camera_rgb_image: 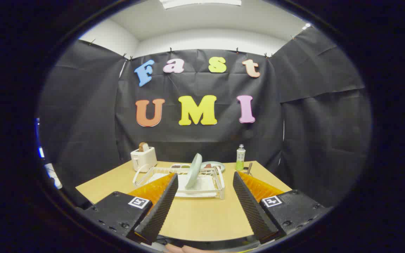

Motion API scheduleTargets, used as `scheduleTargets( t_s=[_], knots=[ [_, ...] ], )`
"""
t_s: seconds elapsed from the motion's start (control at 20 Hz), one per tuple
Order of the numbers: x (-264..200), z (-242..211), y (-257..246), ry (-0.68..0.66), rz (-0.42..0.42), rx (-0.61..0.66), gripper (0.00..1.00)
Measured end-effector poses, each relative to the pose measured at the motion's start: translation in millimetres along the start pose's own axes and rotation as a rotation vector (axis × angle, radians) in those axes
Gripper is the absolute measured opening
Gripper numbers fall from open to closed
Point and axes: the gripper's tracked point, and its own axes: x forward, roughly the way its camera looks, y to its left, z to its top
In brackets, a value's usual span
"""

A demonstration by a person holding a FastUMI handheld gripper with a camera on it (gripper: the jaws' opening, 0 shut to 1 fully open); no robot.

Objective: Take the plate from the dish rack, then take the spoon from the basket and place it into the plate.

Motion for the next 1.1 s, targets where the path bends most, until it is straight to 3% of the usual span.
scheduleTargets(
  t_s=[0.7, 1.1],
  knots=[
    [3, -12, -15, 0.007, -0.007, 0.010, 1.00],
    [49, 1, -11, 0.049, 0.009, -0.043, 1.00]
  ],
)
